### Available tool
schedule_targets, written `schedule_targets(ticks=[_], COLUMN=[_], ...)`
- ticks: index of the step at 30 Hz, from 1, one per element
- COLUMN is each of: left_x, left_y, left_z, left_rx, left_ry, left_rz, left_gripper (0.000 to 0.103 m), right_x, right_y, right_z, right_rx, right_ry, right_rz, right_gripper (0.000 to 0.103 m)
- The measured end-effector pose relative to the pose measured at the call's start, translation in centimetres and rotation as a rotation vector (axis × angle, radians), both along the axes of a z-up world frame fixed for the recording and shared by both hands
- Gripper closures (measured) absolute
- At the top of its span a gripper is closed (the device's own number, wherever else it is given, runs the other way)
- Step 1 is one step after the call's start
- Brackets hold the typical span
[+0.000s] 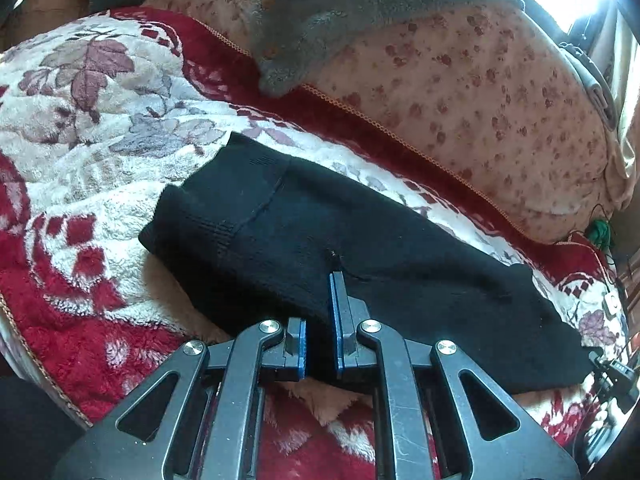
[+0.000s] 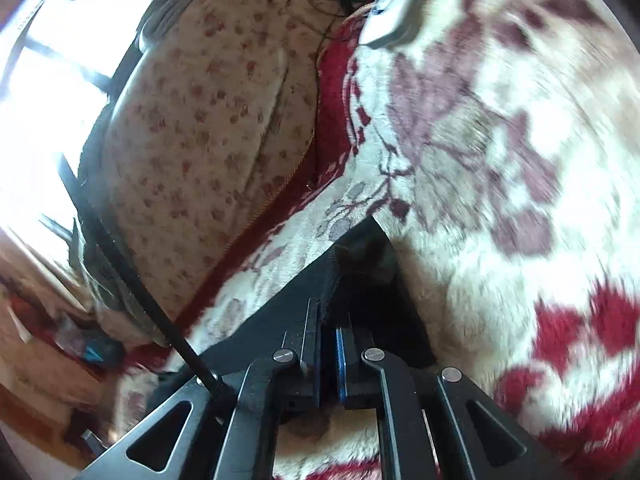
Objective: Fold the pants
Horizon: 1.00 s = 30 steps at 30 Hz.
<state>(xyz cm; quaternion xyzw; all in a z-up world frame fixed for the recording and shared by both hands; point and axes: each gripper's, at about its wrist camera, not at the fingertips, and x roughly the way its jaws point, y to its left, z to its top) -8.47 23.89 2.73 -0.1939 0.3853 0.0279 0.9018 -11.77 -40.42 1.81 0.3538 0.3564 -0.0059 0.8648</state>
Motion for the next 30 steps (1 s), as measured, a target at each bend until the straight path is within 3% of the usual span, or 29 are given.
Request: schedule_targets(ticks=[5, 9, 16, 19, 21, 26, 30], left_x=[0.0, -0.9, -3.2, -3.4, -3.2, -1.6, -0.3], left_y=[-0.2, 1.0, 2.5, 2.3, 1.7, -0.9, -2.9], left_z=[0.1, 1.1, 4.9, 6.1, 6.3, 5.1, 3.8], left_rx=[0.05, 0.064, 0.162, 0.143, 0.14, 0.137, 0.153], left_ry=[0.013, 0.0, -0.115, -0.157, -0.165, -0.121, -0.084], left_rz=[-0.016, 0.041, 0.145, 0.116, 0.096, 0.005, -0.05], left_gripper=[0.082, 0.071, 0.07, 0.06, 0.06, 0.06, 0.06], right_x=[0.0, -1.4, -1.5, 0.3, 1.6, 5.2, 7.4], right_y=[0.1, -1.0, 0.8, 5.2, 8.5, 19.0, 25.6], right_z=[-1.0, 0.1, 3.3, 4.4, 4.5, 3.9, 3.3], right_rx=[-0.048, -0.082, -0.145, -0.115, -0.101, -0.043, -0.069], right_ry=[0.119, 0.13, 0.072, 0.001, -0.015, -0.044, -0.05], right_rz=[-0.039, -0.121, -0.101, 0.087, 0.207, 0.508, 0.648], right_gripper=[0.086, 0.077, 0.076, 0.076, 0.075, 0.075, 0.075])
